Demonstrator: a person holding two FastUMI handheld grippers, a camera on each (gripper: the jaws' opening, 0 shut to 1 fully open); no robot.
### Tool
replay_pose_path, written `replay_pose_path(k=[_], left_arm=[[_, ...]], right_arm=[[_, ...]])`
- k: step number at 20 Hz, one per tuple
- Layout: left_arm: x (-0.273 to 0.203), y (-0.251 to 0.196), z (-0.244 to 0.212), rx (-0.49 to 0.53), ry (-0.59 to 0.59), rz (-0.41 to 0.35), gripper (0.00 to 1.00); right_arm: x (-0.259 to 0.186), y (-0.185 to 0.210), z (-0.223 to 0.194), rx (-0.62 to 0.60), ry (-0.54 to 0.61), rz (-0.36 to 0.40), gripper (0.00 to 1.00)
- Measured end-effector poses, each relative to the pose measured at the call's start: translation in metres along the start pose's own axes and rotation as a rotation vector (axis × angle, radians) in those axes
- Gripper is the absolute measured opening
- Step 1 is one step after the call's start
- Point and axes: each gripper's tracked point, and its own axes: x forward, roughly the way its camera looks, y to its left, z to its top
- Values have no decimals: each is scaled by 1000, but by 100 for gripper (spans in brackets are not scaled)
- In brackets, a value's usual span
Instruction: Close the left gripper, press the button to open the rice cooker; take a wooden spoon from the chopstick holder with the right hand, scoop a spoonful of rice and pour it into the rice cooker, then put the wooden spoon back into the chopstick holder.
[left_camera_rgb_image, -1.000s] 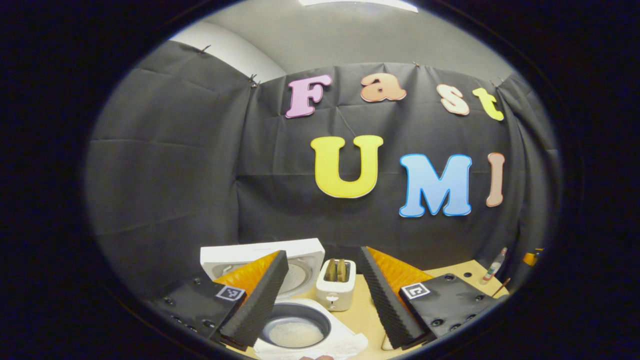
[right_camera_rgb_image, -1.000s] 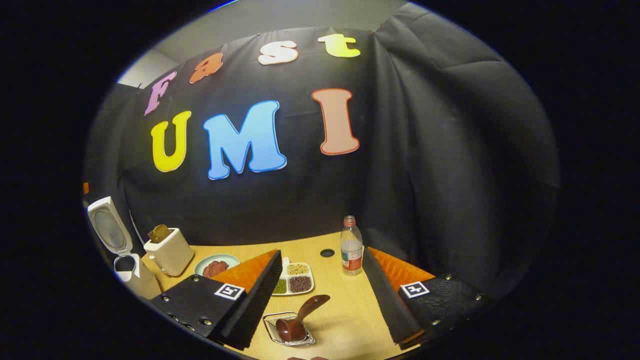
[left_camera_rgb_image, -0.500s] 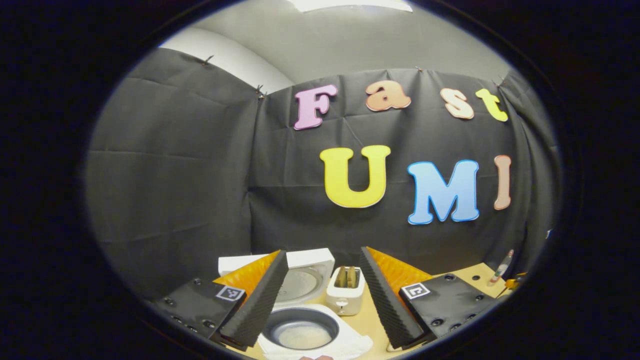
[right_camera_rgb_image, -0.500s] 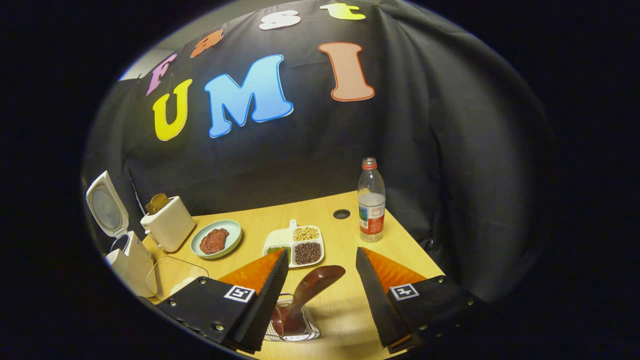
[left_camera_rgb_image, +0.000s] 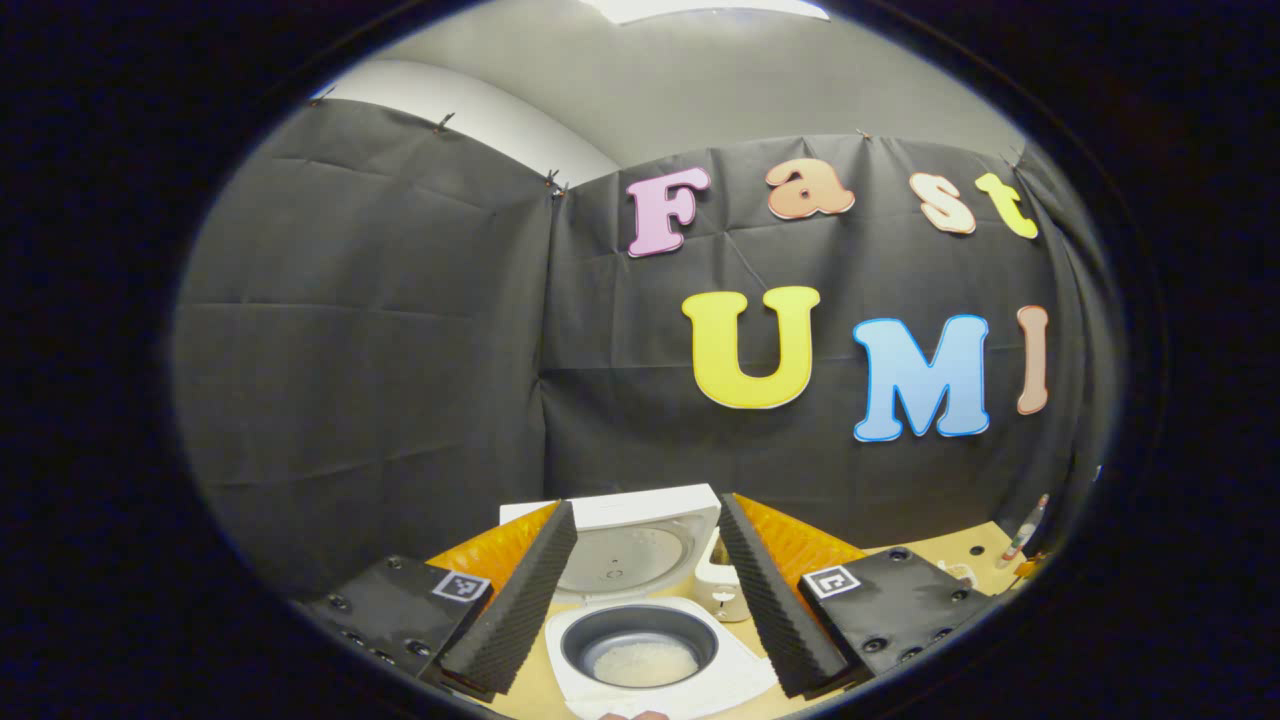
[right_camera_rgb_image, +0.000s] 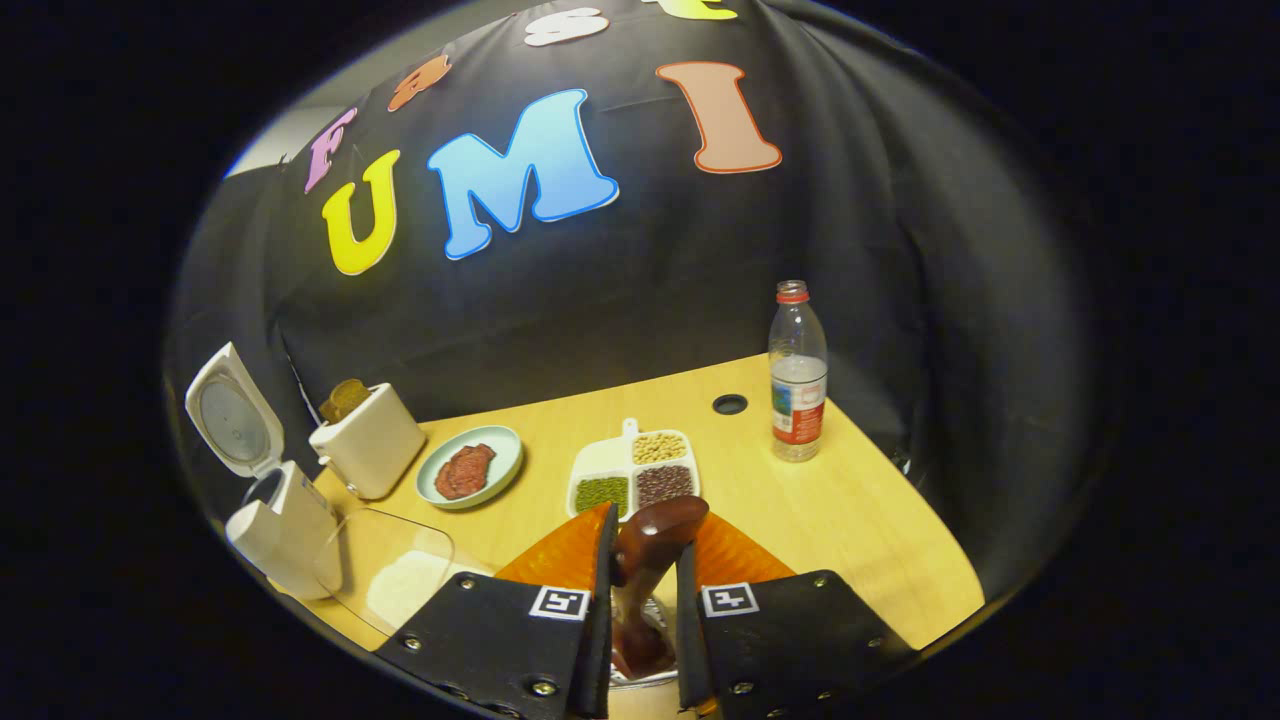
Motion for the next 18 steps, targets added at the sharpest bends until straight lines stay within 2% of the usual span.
replay_pose_path(k=[2,3,4,6,13,18], left_arm=[[-1,-2,-1,5,0,-7,100],[-1,-3,-2,7,1,-11,98],[-1,-4,-1,8,-1,-15,98],[-2,-4,1,11,-7,-19,98],[-7,-5,-6,-31,-11,-43,100],[-10,-1,-11,-17,-19,-58,100]], right_arm=[[-4,11,-5,-13,16,10,17],[-10,12,-6,-5,17,2,17],[-7,16,1,10,21,-1,10],[-17,20,20,60,7,1,10],[-53,36,85,100,-72,29,10],[-73,100,126,119,-115,154,10]])
